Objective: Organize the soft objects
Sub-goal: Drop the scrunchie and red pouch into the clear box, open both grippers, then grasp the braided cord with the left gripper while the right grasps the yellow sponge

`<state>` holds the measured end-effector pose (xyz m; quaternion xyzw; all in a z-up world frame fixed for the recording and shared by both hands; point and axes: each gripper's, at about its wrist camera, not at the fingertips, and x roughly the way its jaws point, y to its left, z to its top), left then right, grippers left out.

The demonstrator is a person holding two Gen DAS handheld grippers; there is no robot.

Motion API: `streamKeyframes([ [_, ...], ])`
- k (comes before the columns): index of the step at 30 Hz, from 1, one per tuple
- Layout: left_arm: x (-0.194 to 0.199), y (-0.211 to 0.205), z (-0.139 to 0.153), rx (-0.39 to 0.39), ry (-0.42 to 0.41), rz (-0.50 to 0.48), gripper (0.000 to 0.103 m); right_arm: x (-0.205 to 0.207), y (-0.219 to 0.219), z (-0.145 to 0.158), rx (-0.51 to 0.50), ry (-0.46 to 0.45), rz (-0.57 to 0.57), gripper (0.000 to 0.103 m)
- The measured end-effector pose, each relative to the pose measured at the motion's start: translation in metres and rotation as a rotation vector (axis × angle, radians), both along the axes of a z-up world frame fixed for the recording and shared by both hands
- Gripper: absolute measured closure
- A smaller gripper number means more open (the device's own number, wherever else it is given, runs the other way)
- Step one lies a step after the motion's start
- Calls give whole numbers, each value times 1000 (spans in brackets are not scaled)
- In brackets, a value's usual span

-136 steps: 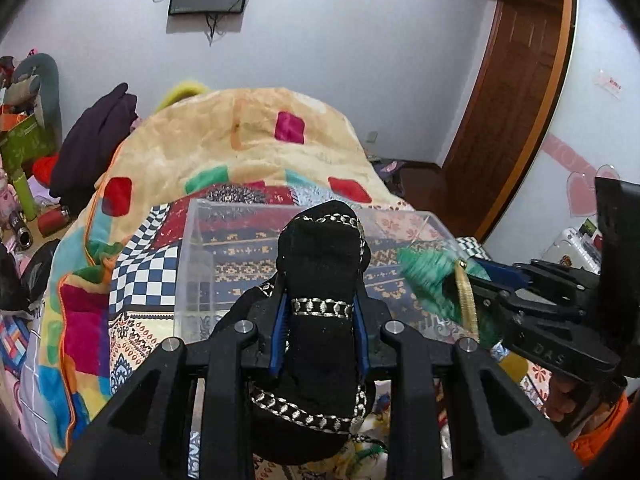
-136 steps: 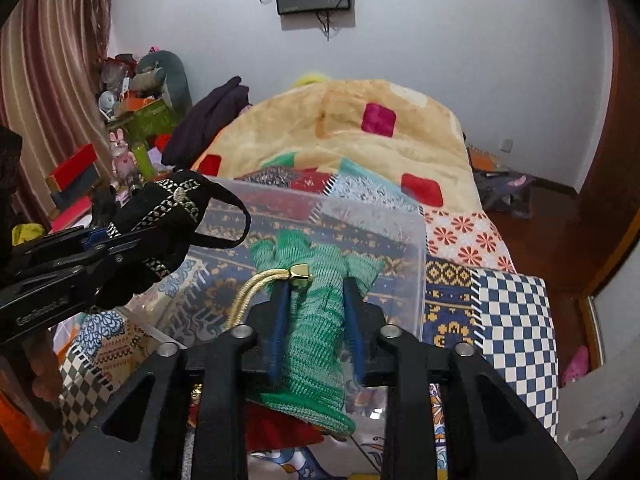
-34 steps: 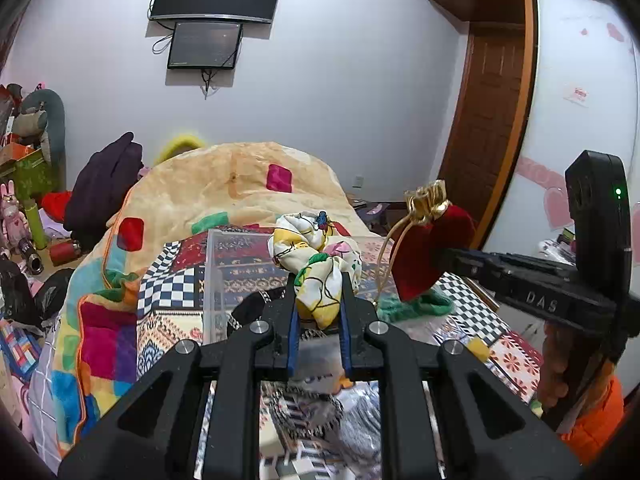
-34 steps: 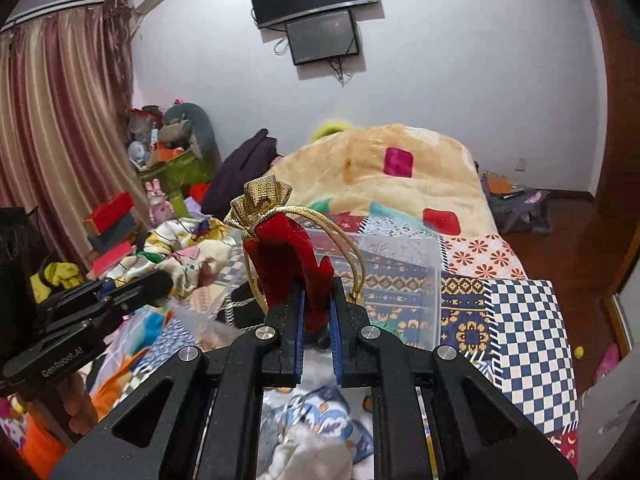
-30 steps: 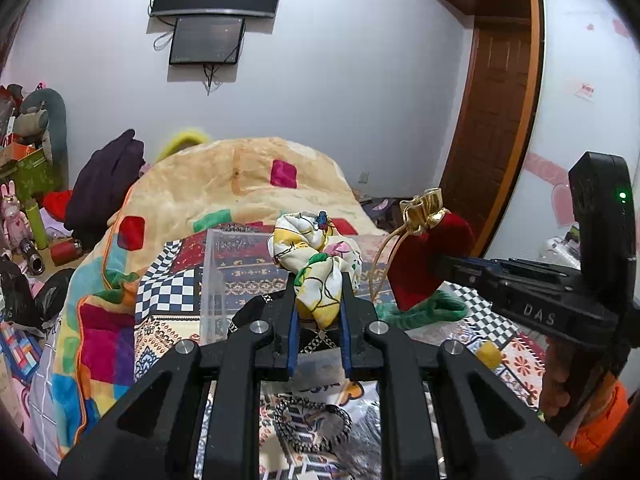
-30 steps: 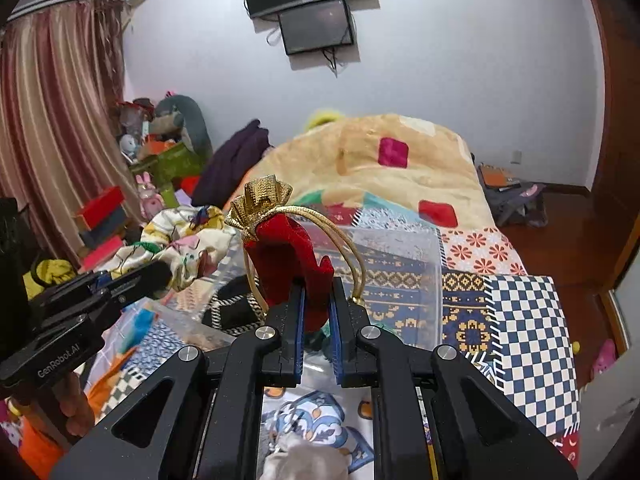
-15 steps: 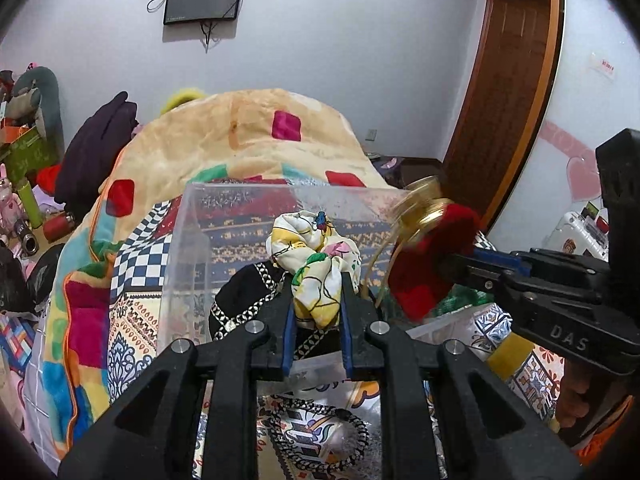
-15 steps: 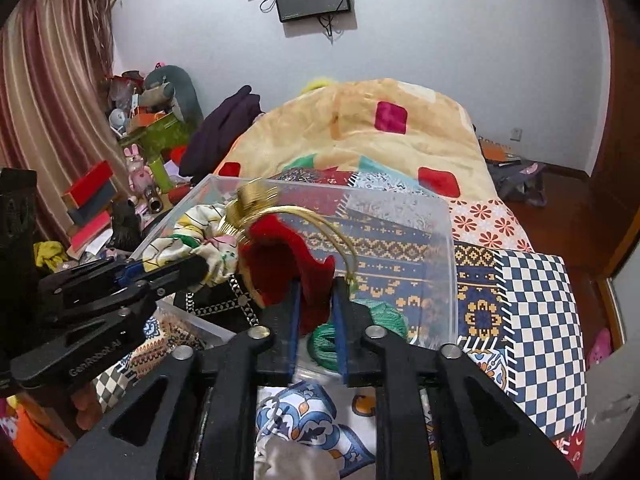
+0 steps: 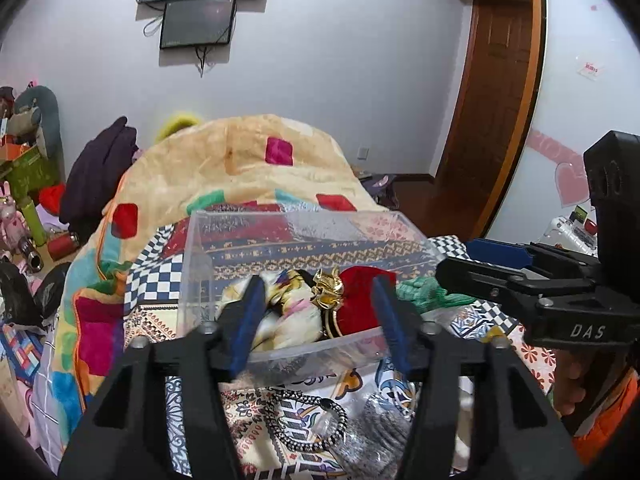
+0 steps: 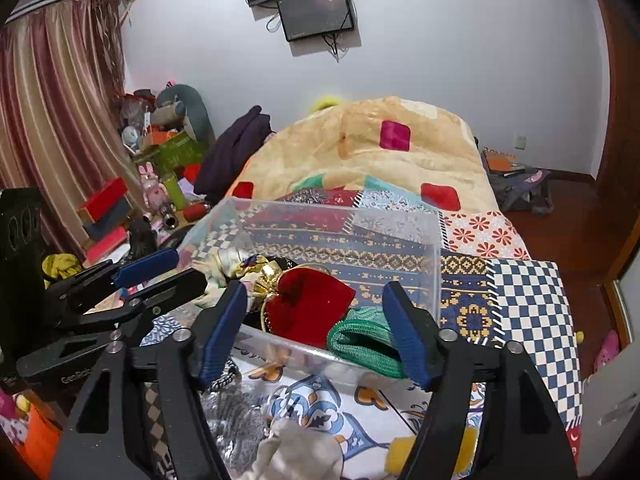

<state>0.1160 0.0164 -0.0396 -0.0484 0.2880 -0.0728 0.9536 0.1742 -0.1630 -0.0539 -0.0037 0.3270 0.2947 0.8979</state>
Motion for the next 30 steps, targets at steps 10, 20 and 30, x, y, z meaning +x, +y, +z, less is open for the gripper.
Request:
streamKeyframes([
  [10, -38, -5, -1, 32, -8, -27, 15, -26, -40, 6, -32, -23, -39, 19],
  [20, -48, -5, -51, 28, 129, -48, 35, -21, -68, -51, -107, 159, -82, 19],
  [30, -44, -11, -72, 39, 189, -85, 68, -14, -75, -81, -113, 248, -108, 19],
])
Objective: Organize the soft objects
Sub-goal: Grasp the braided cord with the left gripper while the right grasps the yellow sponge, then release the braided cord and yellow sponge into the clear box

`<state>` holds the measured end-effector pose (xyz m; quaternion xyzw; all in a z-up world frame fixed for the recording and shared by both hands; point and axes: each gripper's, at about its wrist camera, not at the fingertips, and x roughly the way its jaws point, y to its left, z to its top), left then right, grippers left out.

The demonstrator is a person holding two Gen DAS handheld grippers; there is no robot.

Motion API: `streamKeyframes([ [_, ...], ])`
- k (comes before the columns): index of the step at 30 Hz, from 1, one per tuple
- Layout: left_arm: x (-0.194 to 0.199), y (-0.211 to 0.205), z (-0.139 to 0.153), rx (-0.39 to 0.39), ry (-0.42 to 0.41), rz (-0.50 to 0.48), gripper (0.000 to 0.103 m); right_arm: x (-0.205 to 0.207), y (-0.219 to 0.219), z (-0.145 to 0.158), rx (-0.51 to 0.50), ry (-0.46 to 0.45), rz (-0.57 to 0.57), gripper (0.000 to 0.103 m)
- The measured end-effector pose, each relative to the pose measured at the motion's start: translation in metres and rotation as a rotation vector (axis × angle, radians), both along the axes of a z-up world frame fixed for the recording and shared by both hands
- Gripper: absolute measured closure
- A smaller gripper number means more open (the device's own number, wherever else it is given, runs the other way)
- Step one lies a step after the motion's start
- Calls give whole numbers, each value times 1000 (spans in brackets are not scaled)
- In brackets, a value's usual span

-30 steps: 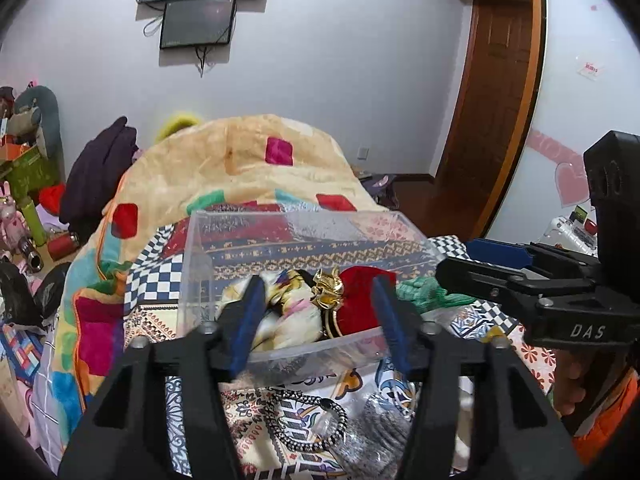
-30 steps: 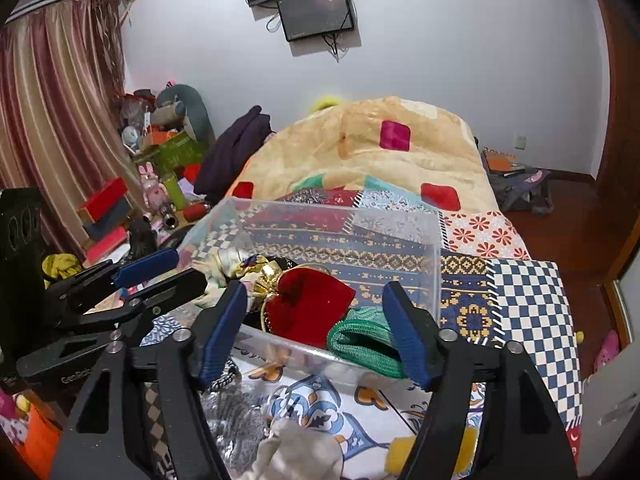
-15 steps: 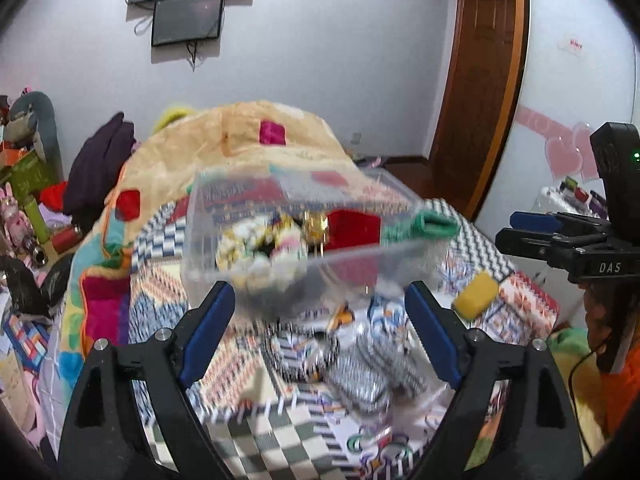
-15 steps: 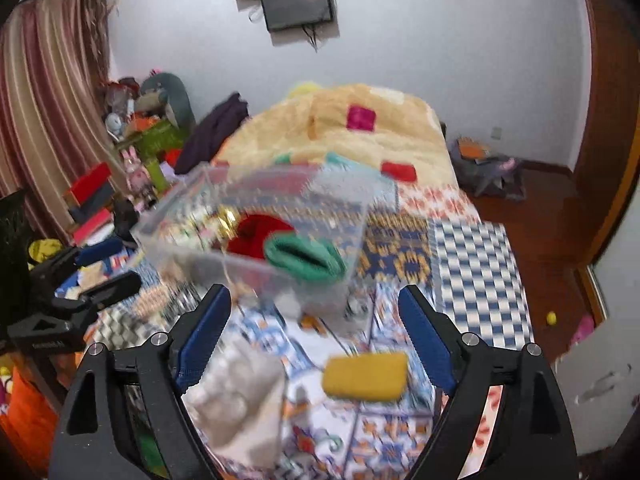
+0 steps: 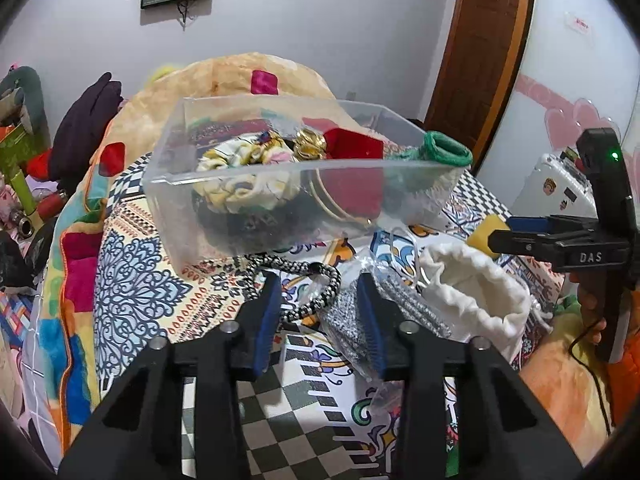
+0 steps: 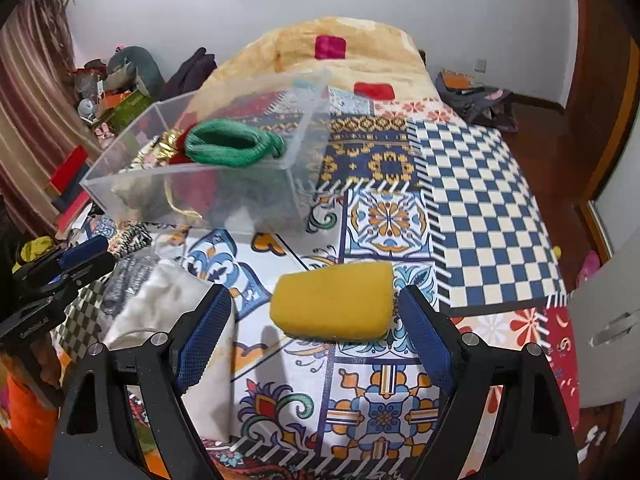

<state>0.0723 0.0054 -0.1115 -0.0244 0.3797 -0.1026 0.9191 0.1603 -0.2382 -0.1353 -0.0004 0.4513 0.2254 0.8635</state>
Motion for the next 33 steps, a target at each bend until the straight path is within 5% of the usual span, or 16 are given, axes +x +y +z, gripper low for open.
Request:
streamKeyframes([
  [7, 1, 0, -8, -6, 23, -9, 86, 0, 3, -9, -19, 19, 4, 20],
  [11, 2, 3, -8, -13, 27, -4, 95, -2, 6, -11, -33, 18, 25, 41],
  [13, 0, 5, -8, -16, 27, -4, 97, -3, 6, -9, -34, 5, 24, 42],
  [33, -22, 9, 57, -45, -158, 5, 98, -26, 22, 55, 48, -188, 75, 45],
])
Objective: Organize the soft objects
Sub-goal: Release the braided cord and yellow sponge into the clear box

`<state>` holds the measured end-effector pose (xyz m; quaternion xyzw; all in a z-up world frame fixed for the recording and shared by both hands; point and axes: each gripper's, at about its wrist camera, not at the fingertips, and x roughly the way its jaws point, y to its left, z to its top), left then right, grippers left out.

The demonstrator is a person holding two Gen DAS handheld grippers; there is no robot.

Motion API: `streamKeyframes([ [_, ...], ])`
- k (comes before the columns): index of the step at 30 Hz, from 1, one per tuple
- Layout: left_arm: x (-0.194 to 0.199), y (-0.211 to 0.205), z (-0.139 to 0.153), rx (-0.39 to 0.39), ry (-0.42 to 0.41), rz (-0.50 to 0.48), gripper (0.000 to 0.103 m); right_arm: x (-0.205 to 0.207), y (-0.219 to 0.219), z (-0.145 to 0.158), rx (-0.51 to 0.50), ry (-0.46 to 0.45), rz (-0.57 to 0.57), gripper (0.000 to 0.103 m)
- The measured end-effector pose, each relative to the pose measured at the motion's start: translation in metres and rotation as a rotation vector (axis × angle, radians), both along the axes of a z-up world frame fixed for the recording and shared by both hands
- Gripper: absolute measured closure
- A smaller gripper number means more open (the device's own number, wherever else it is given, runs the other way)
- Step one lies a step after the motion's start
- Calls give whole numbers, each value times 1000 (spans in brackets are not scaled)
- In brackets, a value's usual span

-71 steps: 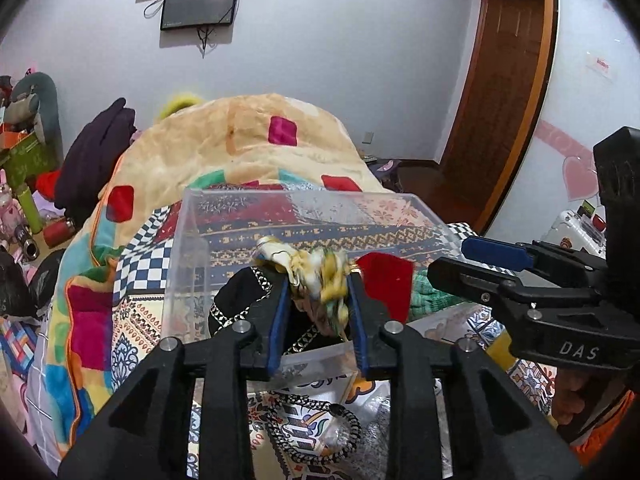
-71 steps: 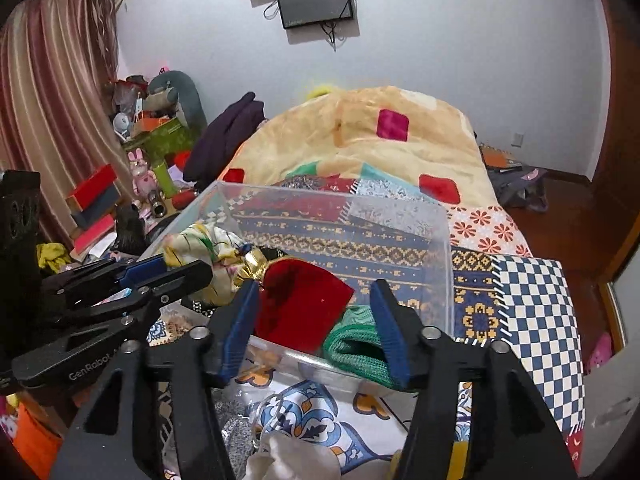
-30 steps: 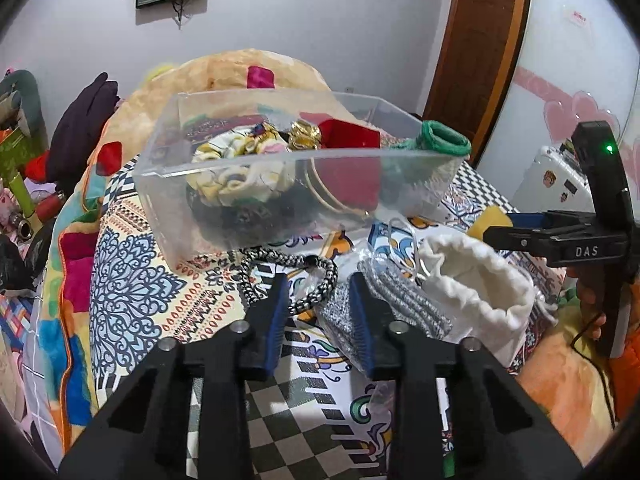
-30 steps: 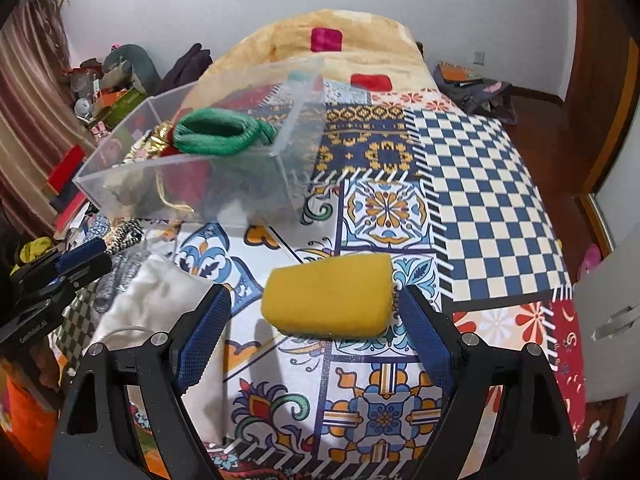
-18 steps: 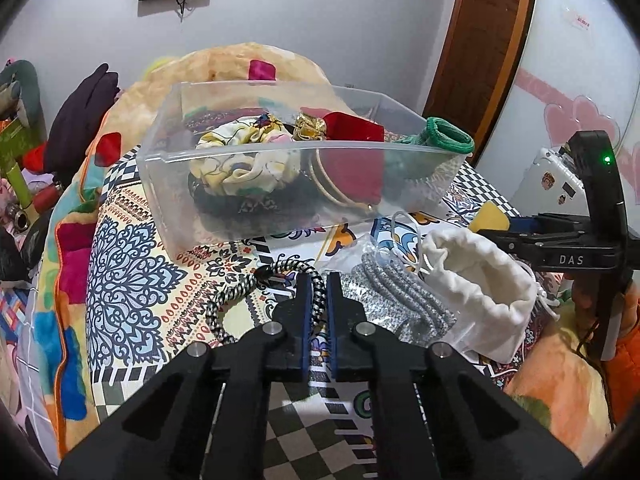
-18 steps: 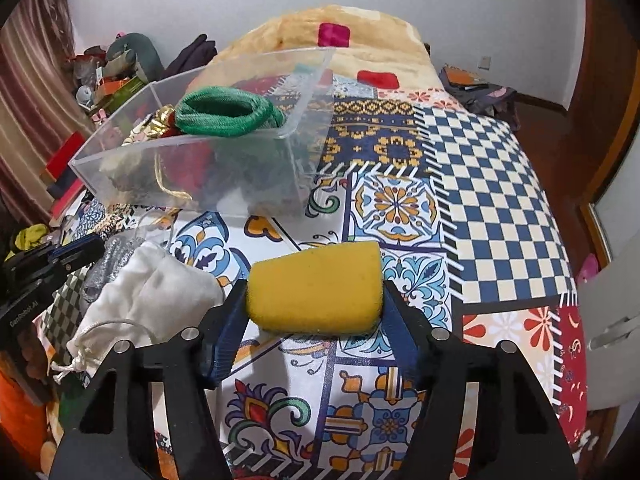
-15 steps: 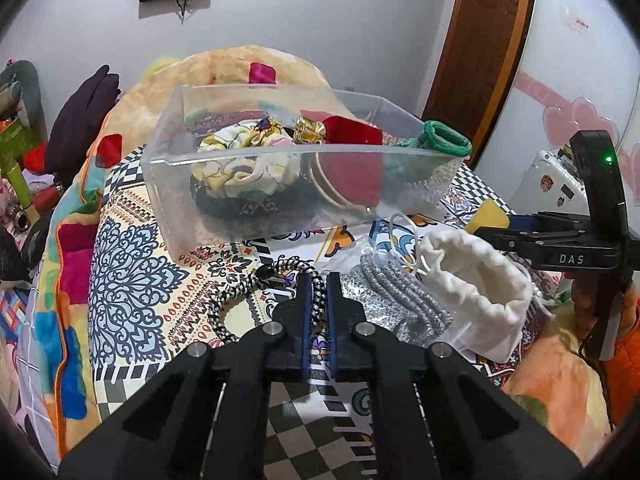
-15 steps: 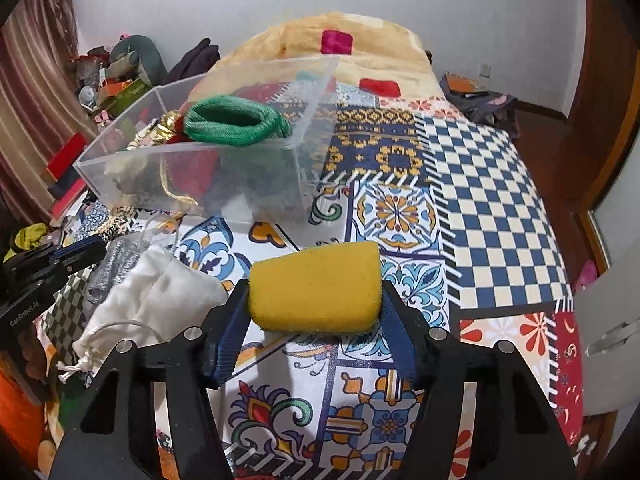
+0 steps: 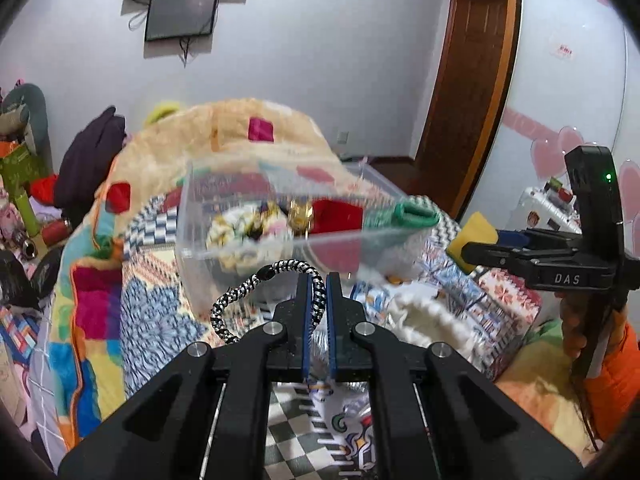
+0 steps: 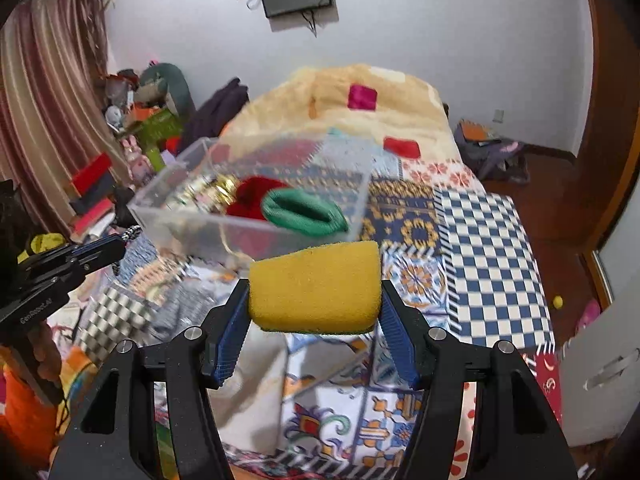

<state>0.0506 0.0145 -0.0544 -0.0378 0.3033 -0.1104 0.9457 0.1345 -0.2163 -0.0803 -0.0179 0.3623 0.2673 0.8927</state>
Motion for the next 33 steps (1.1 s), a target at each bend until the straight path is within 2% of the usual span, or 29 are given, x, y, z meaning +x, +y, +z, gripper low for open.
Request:
streamKeyframes([
  [8, 12, 1, 29, -4, -83, -7, 98, 2, 21, 25, 42, -68, 37, 45],
  [18, 47, -2, 37, 27, -86, -12, 98, 31, 48, 35, 57, -106, 53, 44],
  [23, 67, -3, 31, 19, -62, -25, 98, 48, 58, 29, 40, -84, 46, 43],
  [33, 111, -2, -2, -26, 68, -26, 98, 73, 66, 7, 0, -12, 30, 42],
])
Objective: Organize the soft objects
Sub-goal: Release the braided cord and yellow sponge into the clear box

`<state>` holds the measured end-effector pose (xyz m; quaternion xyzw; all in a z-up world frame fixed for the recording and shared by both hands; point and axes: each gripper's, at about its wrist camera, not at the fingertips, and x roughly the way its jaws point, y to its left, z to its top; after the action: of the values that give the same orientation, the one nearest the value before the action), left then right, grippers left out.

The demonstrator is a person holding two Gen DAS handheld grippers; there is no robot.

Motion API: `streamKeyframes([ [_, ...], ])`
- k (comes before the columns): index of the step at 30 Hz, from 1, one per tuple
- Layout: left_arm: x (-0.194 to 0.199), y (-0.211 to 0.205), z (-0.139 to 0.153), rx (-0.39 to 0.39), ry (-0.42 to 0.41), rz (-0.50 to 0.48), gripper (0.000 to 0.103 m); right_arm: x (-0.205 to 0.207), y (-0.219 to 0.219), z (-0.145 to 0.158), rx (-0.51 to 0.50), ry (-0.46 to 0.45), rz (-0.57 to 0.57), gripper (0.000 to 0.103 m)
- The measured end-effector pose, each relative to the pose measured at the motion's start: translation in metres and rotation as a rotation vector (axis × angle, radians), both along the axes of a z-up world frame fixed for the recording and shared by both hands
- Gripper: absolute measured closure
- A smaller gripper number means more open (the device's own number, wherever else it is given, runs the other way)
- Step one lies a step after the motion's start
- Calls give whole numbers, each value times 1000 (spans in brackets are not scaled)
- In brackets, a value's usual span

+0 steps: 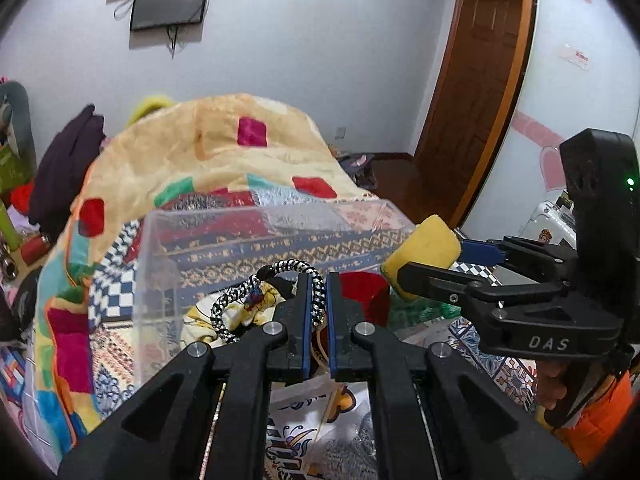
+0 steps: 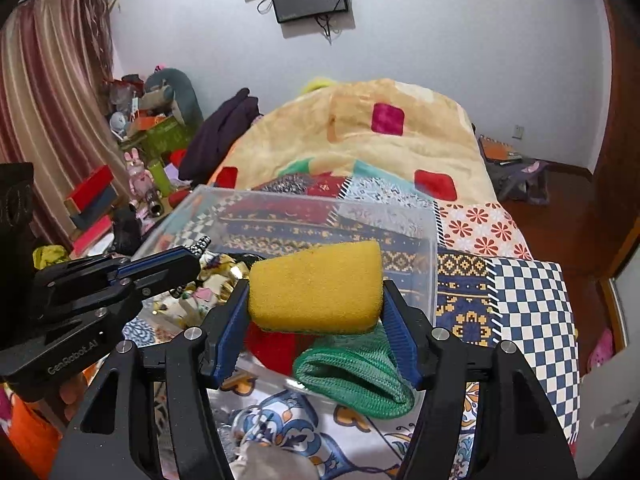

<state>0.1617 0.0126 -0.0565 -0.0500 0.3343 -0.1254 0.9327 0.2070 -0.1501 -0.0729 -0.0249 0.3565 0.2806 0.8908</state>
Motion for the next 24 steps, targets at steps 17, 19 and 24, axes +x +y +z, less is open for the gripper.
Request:
streamKeyframes([
  [17, -22, 6, 9, -40, 6, -6, 84, -18, -5, 15, 7, -50, 39, 24],
  [19, -30, 5, 16, -31, -20, -2, 79, -24, -10, 23, 30, -60, 39, 24],
  [24, -56, 0, 33, -18, -78, -5, 61, -41, -23, 44, 71, -84, 56, 19],
])
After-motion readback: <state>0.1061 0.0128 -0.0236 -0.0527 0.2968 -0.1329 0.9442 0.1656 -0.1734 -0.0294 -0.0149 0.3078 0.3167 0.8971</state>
